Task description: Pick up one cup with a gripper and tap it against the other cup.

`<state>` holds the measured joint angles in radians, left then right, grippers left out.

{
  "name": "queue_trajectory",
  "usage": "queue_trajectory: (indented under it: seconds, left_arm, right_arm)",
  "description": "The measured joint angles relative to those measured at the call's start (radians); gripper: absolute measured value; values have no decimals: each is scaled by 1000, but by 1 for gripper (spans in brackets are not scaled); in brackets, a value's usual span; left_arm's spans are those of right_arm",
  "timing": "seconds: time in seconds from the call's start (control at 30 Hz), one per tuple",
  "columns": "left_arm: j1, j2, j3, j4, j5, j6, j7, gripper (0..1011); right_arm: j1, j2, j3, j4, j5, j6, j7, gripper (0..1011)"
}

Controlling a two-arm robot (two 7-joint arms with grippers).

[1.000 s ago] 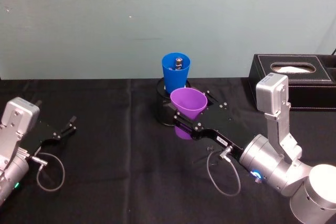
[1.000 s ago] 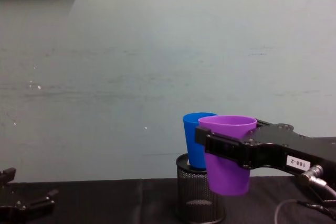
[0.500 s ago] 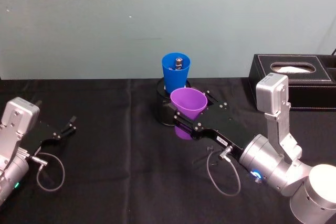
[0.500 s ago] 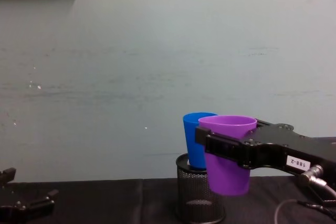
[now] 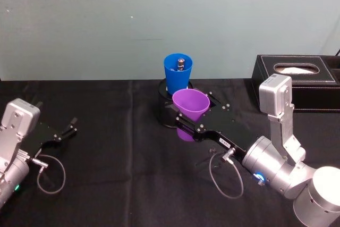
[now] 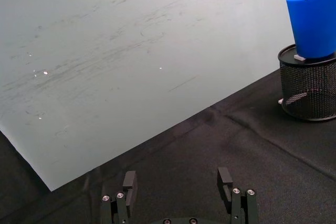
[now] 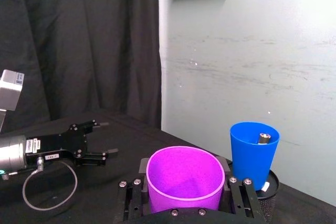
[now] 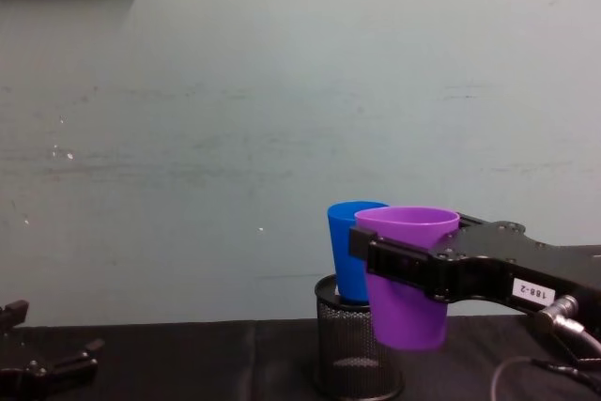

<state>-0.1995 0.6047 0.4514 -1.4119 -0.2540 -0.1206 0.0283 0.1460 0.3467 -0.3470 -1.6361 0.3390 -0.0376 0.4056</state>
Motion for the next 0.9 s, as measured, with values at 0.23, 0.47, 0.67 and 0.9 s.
queue_trajectory:
  seconds: [0.23, 0.47, 0.67, 0.9]
  left_arm:
    - [0, 0, 0, 0, 0, 0, 0, 1000]
    - [0, 0, 0, 0, 0, 0, 0, 1000]
    - [0, 0, 0, 0, 0, 0, 0, 1000]
    - [0, 0, 0, 0, 0, 0, 0, 1000]
  right_arm:
    - [0, 0, 0, 0, 0, 0, 0, 743]
    - [0, 0, 0, 0, 0, 0, 0, 743]
    - [0, 0, 0, 0, 0, 0, 0, 743]
    - [0, 0, 0, 0, 0, 0, 0, 743]
